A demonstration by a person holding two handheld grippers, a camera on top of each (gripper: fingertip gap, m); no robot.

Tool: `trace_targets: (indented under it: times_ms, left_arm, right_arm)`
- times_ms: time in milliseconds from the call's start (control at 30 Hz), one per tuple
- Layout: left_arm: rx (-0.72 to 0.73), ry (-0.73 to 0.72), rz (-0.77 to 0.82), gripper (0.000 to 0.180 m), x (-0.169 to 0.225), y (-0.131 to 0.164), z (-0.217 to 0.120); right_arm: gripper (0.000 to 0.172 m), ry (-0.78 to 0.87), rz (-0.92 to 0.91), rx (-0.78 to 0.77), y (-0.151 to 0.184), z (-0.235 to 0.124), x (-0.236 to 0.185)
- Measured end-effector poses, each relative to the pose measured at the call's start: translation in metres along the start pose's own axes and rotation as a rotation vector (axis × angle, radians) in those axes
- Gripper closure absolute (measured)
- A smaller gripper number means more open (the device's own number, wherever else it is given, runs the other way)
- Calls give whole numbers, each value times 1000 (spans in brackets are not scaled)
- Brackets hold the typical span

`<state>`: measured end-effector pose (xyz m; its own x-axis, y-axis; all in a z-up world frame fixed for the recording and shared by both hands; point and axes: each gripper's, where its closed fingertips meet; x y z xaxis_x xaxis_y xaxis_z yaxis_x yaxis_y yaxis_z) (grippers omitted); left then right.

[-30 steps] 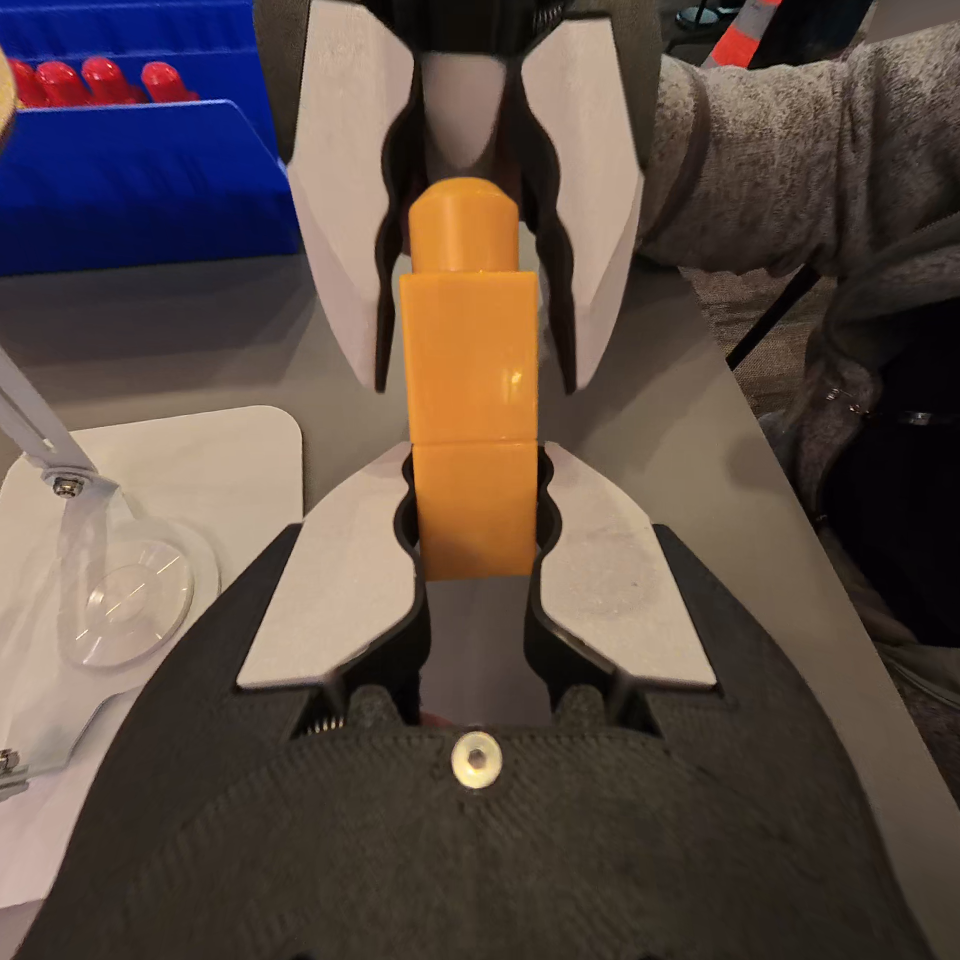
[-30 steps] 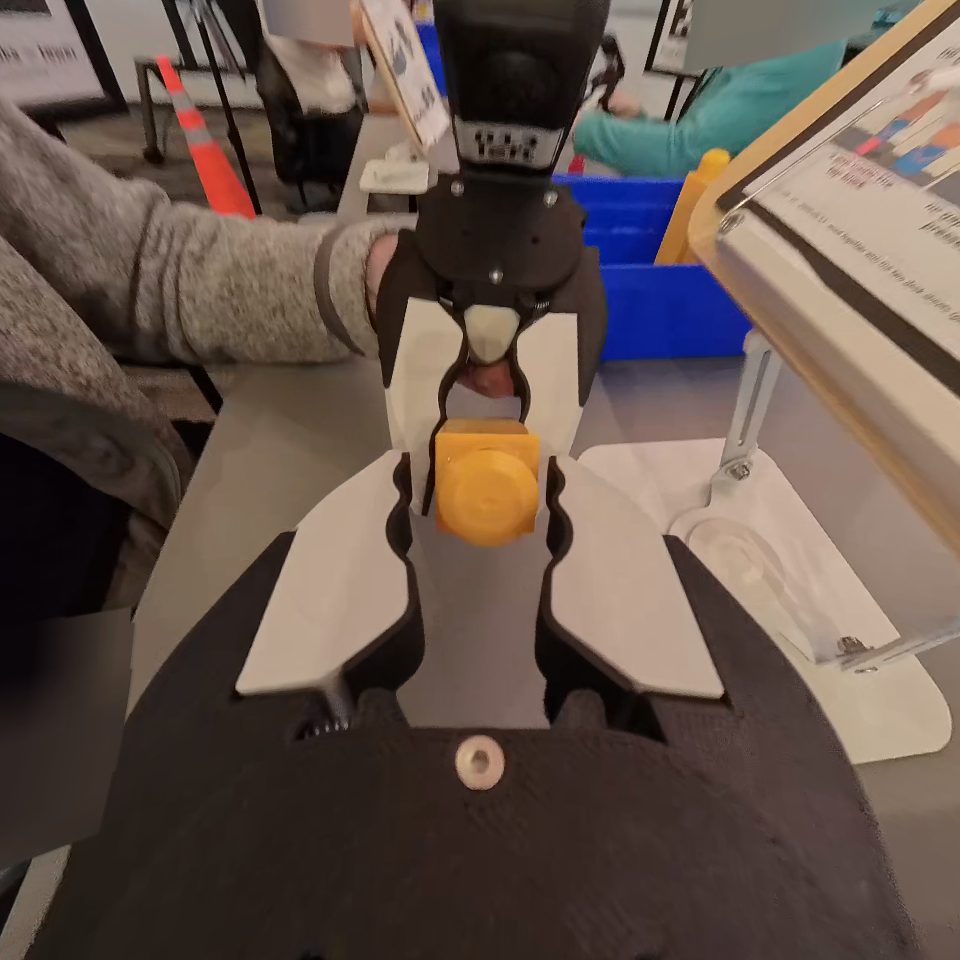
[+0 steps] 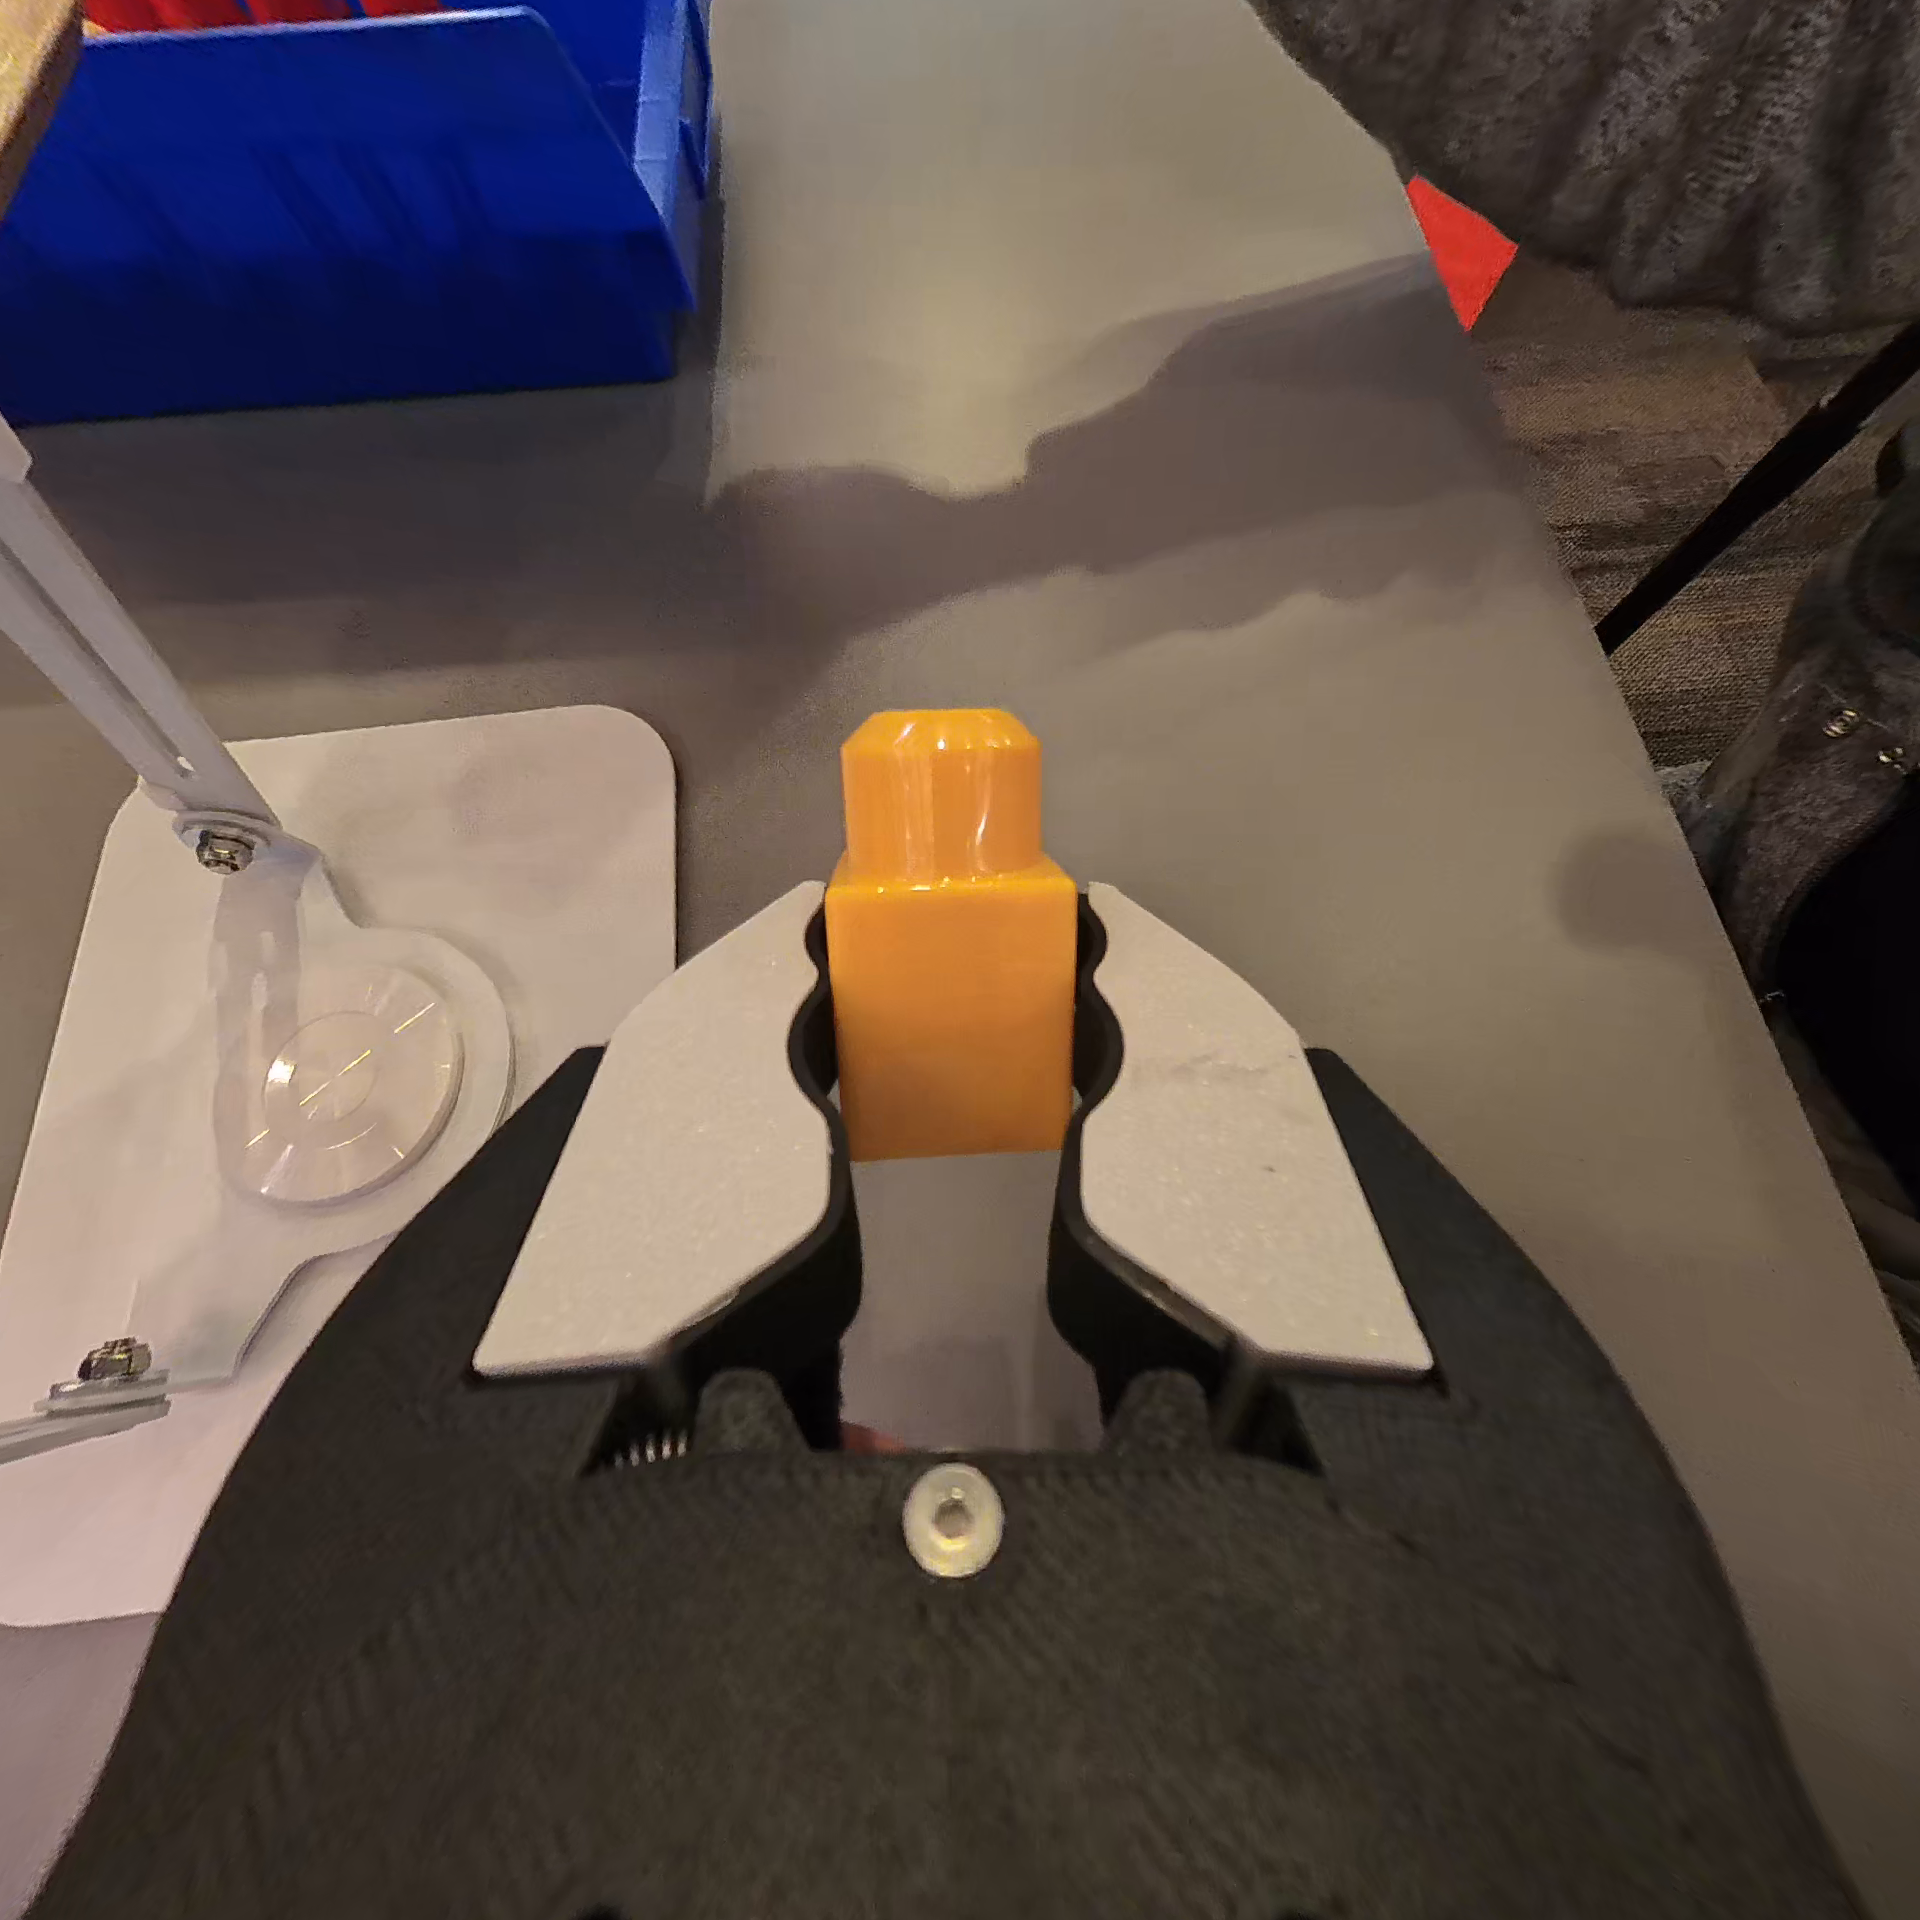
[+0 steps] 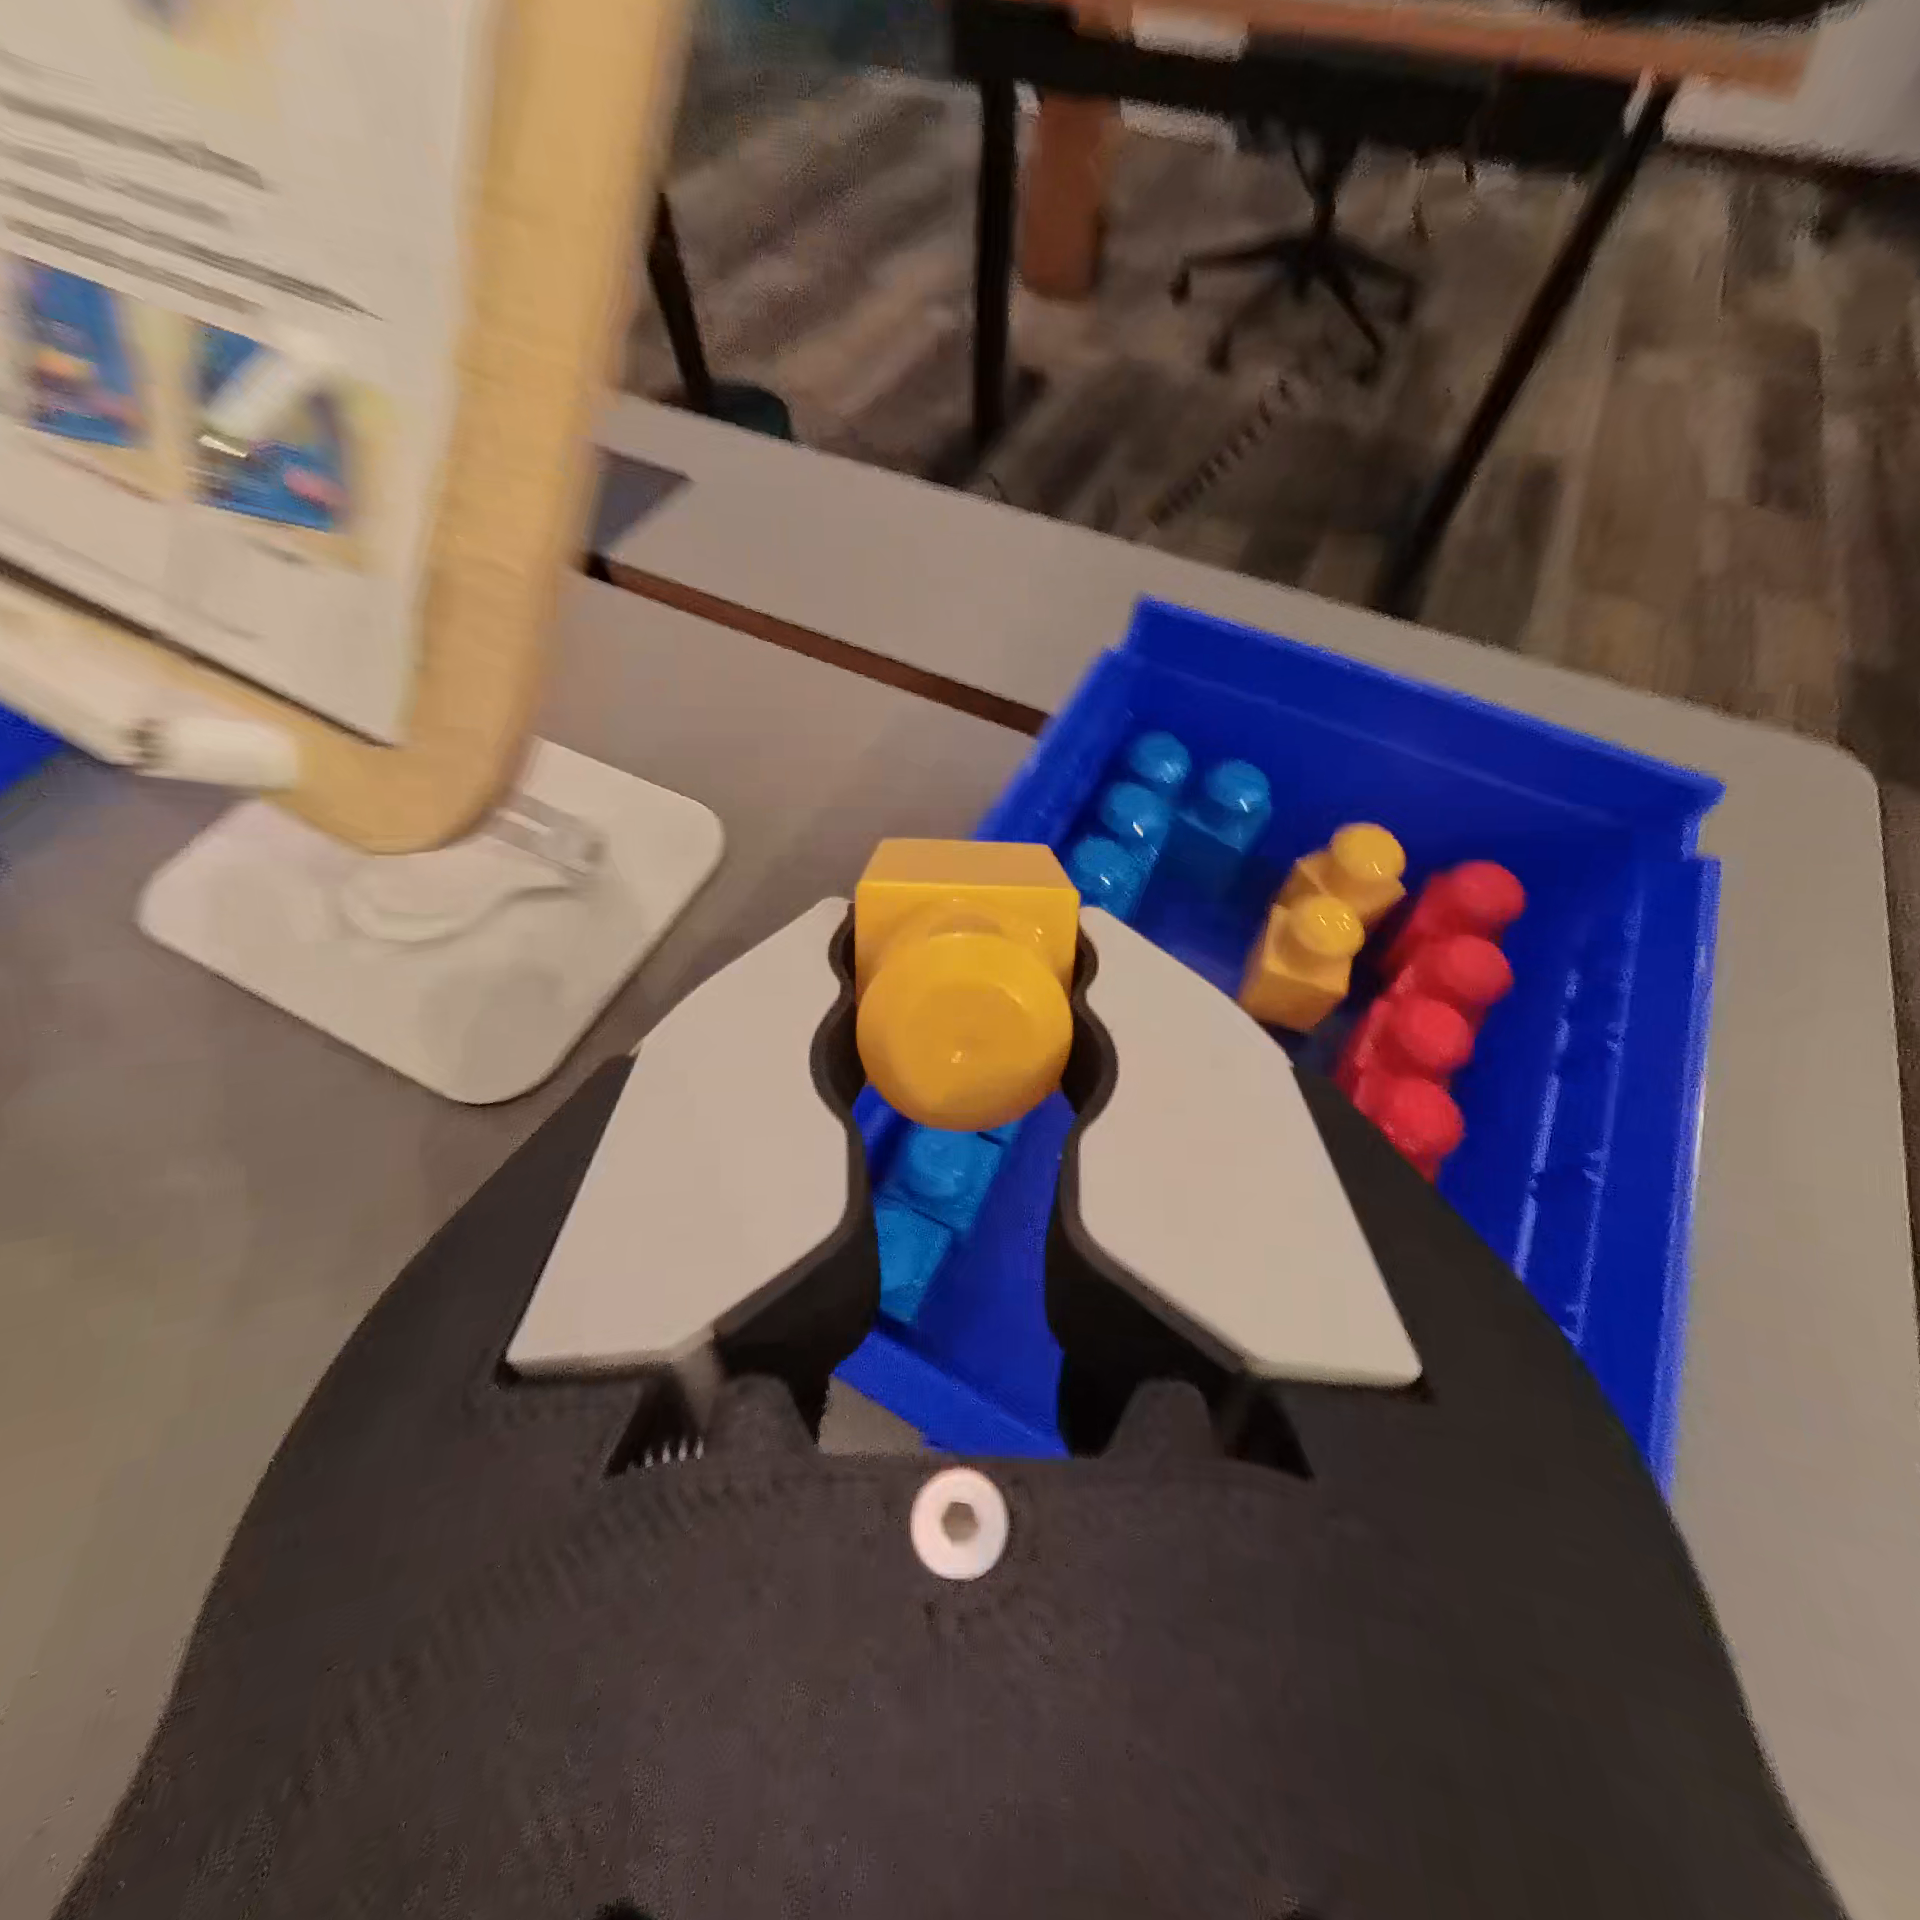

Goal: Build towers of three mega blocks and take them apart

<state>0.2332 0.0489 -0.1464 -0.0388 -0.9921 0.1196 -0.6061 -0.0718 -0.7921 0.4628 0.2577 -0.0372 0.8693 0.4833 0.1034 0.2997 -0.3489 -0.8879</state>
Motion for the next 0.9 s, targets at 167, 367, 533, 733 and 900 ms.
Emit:
trace_targets:
  times_ms: [167, 367, 533, 733, 900]
  left_arm:
    - [1, 1, -14, 139, -2, 3, -1]
    - [0, 5, -22, 139, -3, 6, -1]
    - [-3, 4, -26, 139, -5, 7, -2]
    - [-3, 10, -29, 139, -5, 8, -1]
    - [-9, 14, -34, 139, -5, 10, 1]
  right_arm:
    - [135, 60, 17, -254, 46, 63, 30]
    - [135, 149, -26, -467, 96, 113, 53]
    - [135, 202, -49, -585, 121, 132, 66]
    - [135, 285, -103, -637, 134, 142, 83]
    - [135, 321, -100, -626, 132, 146, 92]
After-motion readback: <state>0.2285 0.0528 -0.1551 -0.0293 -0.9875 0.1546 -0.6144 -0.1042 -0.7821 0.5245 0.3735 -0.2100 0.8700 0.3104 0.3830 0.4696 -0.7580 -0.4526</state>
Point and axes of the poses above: each gripper's, where its closed fingertips meet, z out along the fingers, y out of its underside, x = y × z across the jaws, and after that the axes turned 13 degrees about y, right-handed
